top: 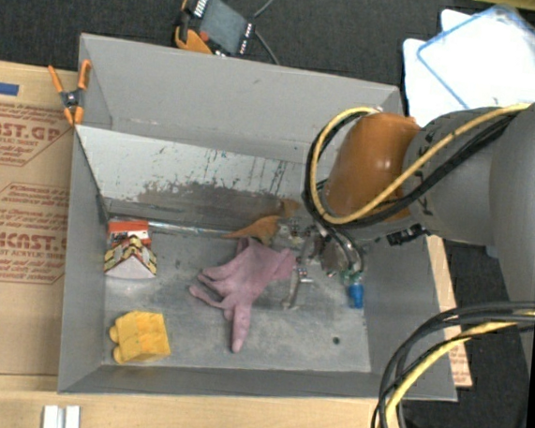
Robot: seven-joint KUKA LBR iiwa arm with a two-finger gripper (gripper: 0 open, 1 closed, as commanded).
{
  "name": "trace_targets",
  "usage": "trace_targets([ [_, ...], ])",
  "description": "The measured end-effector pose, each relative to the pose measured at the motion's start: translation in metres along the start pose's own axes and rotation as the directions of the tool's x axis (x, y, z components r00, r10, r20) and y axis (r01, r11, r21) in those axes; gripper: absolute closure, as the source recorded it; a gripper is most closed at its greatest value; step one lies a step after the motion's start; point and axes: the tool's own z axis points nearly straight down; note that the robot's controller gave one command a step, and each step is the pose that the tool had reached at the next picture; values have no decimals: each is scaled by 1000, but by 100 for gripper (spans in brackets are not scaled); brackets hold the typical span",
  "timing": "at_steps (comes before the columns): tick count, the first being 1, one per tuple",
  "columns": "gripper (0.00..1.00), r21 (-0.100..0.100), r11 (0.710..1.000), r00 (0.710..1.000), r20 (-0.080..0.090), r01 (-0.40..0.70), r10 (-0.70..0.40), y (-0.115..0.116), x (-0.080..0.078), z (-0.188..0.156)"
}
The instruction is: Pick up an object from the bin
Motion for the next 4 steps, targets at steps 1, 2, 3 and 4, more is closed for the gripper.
trace_targets([
  [1,0,7,997,997,-2,-75,75,5,-5,24],
  [2,100,5,990,990,10,141,-141,32,-2,27],
  [3,100,5,990,990,10,142,-142,32,-2,27],
  [4,100,5,990,990,11,141,-142,33,-2,22],
])
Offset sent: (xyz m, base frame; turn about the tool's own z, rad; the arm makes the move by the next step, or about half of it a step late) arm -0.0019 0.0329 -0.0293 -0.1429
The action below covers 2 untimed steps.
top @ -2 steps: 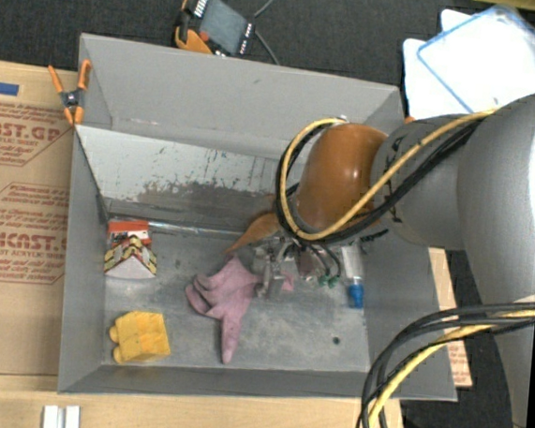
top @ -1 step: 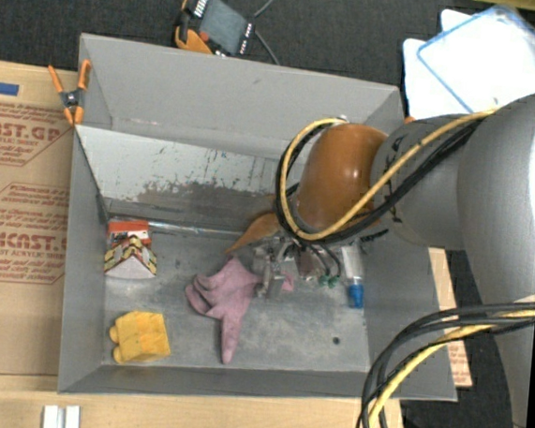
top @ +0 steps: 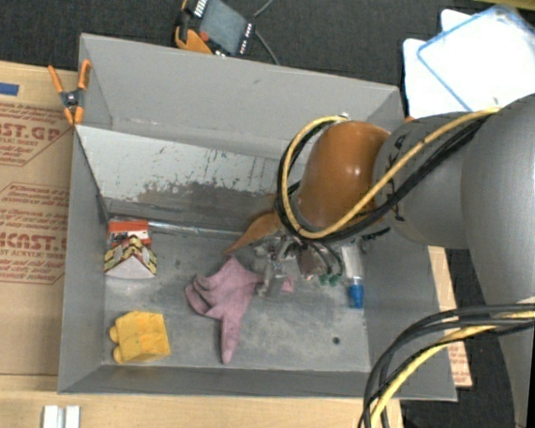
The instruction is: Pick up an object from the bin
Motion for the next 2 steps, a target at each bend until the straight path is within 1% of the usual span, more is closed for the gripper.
trace_targets([
  [1,100,0,1000,1000,-1,0,0,0,0,-18],
  [2,100,-1,1000,1000,-7,1,-1,1,1,-64],
])
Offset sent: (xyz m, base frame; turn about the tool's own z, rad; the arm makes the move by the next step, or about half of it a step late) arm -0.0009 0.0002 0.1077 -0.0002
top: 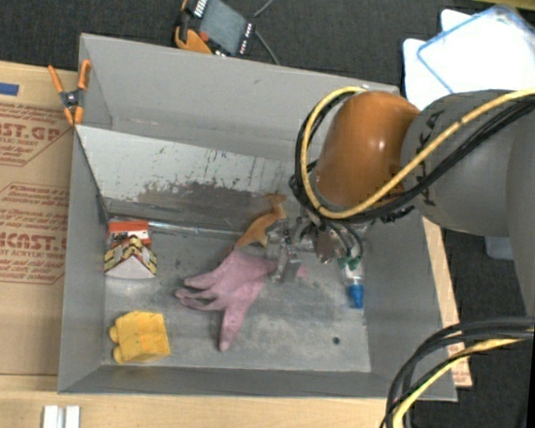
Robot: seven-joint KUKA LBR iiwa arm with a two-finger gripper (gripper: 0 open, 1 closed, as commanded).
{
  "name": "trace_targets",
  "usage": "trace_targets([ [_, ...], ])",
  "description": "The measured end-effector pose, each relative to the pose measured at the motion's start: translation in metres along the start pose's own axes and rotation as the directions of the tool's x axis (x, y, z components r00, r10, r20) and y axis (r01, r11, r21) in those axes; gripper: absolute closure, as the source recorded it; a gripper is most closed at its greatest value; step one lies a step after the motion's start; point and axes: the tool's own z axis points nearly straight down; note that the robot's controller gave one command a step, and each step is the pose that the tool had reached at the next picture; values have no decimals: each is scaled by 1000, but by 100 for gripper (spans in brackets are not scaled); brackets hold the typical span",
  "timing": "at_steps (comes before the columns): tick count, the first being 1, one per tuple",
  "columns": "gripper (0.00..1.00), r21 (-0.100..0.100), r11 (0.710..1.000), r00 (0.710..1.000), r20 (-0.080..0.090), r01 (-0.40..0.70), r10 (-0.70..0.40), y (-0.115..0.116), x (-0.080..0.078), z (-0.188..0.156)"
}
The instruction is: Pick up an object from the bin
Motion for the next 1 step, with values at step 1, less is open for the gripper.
trace_targets([
  [1,100,2,1000,1000,9,0,0,0,-2,-34],
])
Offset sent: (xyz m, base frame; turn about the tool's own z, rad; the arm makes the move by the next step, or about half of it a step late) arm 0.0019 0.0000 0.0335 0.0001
